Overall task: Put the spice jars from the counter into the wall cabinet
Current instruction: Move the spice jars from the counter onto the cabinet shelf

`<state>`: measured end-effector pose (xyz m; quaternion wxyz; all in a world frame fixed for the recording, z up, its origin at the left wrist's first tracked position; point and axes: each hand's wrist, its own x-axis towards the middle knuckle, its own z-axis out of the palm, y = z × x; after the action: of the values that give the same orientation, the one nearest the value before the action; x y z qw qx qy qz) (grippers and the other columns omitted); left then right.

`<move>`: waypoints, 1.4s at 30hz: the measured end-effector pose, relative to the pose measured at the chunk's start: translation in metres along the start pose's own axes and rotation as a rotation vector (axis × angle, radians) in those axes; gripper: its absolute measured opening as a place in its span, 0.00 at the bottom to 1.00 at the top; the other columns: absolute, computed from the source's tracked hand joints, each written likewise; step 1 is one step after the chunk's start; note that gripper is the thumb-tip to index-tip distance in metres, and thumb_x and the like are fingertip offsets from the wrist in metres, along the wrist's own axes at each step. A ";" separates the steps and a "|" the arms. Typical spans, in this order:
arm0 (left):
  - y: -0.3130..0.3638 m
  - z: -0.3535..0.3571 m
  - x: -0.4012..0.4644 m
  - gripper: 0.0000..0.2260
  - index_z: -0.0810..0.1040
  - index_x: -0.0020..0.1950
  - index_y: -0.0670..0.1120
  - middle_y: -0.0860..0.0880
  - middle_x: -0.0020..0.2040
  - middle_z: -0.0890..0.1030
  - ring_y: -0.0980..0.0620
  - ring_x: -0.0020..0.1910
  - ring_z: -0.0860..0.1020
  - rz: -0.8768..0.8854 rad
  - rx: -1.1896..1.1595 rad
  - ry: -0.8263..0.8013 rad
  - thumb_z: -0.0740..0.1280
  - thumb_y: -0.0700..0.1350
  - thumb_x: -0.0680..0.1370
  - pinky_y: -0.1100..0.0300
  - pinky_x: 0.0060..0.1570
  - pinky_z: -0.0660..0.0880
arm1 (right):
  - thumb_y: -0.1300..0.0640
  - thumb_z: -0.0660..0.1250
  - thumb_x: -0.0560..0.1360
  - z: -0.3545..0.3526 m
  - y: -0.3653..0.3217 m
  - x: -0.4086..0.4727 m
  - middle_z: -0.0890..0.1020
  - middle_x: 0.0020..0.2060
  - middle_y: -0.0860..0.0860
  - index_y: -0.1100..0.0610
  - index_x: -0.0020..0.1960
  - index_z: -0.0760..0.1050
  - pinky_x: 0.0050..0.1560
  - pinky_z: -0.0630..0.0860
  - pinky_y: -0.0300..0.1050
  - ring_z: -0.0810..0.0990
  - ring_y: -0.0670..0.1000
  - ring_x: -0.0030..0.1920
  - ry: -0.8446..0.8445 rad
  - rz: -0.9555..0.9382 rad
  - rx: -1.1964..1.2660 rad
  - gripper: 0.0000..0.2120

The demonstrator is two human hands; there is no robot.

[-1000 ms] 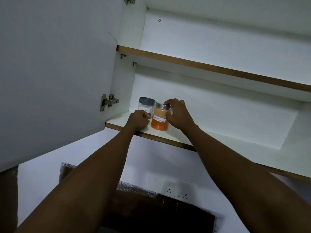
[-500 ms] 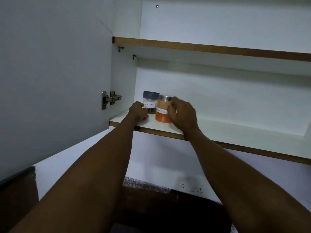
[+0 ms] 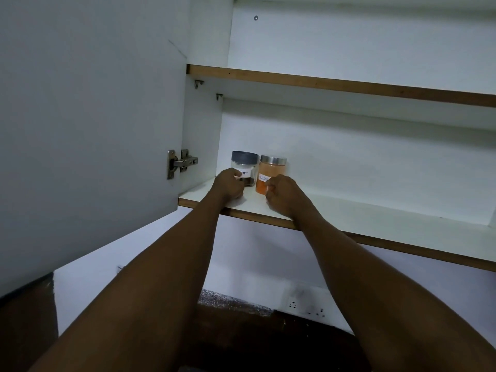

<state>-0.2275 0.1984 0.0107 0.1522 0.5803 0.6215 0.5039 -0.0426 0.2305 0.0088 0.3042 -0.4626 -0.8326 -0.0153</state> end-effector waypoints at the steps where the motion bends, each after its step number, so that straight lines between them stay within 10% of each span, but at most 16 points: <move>1: -0.001 0.000 0.001 0.20 0.74 0.72 0.40 0.40 0.70 0.77 0.41 0.67 0.77 0.000 -0.003 0.011 0.66 0.35 0.79 0.54 0.66 0.74 | 0.57 0.64 0.80 0.001 0.001 0.002 0.80 0.63 0.58 0.60 0.67 0.78 0.66 0.77 0.50 0.80 0.58 0.61 -0.018 0.012 -0.013 0.17; 11: 0.000 -0.003 0.013 0.19 0.73 0.68 0.38 0.40 0.67 0.76 0.41 0.62 0.77 -0.025 0.082 -0.081 0.69 0.34 0.77 0.59 0.50 0.73 | 0.49 0.64 0.79 0.001 0.003 0.001 0.76 0.67 0.58 0.52 0.74 0.66 0.70 0.73 0.60 0.75 0.63 0.66 -0.102 0.202 0.044 0.25; 19: -0.006 -0.005 0.024 0.09 0.74 0.55 0.40 0.49 0.44 0.73 0.54 0.41 0.73 -0.023 0.152 -0.135 0.70 0.34 0.77 0.65 0.33 0.67 | 0.55 0.60 0.84 -0.001 0.005 0.009 0.75 0.69 0.58 0.56 0.73 0.65 0.71 0.71 0.57 0.75 0.59 0.67 -0.193 0.271 0.155 0.19; 24: -0.006 0.000 0.029 0.13 0.76 0.62 0.36 0.42 0.56 0.79 0.54 0.42 0.75 -0.063 0.084 -0.138 0.68 0.34 0.78 0.62 0.40 0.75 | 0.58 0.60 0.83 0.002 0.008 0.017 0.75 0.65 0.59 0.59 0.70 0.66 0.71 0.71 0.59 0.76 0.59 0.65 -0.254 0.293 0.147 0.17; 28: -0.004 0.000 0.029 0.11 0.78 0.61 0.34 0.40 0.60 0.76 0.47 0.54 0.77 -0.032 0.181 -0.137 0.67 0.36 0.79 0.55 0.54 0.77 | 0.67 0.60 0.81 0.004 0.011 0.026 0.75 0.47 0.53 0.59 0.57 0.66 0.43 0.70 0.37 0.74 0.46 0.45 -0.286 0.334 0.255 0.08; 32: 0.000 0.002 0.027 0.21 0.69 0.74 0.35 0.39 0.55 0.77 0.44 0.53 0.76 -0.045 0.127 -0.132 0.63 0.36 0.80 0.46 0.65 0.78 | 0.68 0.59 0.81 0.006 0.010 0.030 0.72 0.42 0.49 0.58 0.55 0.65 0.38 0.65 0.34 0.72 0.45 0.42 -0.275 0.335 0.312 0.07; 38: 0.003 0.006 0.016 0.06 0.68 0.59 0.46 0.49 0.45 0.76 0.54 0.42 0.74 0.005 0.128 -0.142 0.62 0.40 0.82 0.65 0.37 0.68 | 0.62 0.58 0.82 0.015 0.015 0.040 0.74 0.53 0.57 0.59 0.56 0.66 0.70 0.71 0.56 0.73 0.56 0.57 -0.281 0.370 0.192 0.04; 42: 0.003 0.005 0.015 0.05 0.68 0.57 0.46 0.51 0.41 0.73 0.55 0.40 0.73 0.035 0.153 -0.144 0.61 0.40 0.82 0.63 0.36 0.67 | 0.61 0.57 0.83 0.017 0.015 0.042 0.76 0.60 0.62 0.59 0.59 0.68 0.75 0.68 0.59 0.75 0.61 0.64 -0.273 0.376 0.177 0.06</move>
<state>-0.2260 0.2129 0.0168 0.1428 0.6356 0.6355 0.4144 -0.0559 0.2762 0.0133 0.2256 -0.5787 -0.7634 0.1772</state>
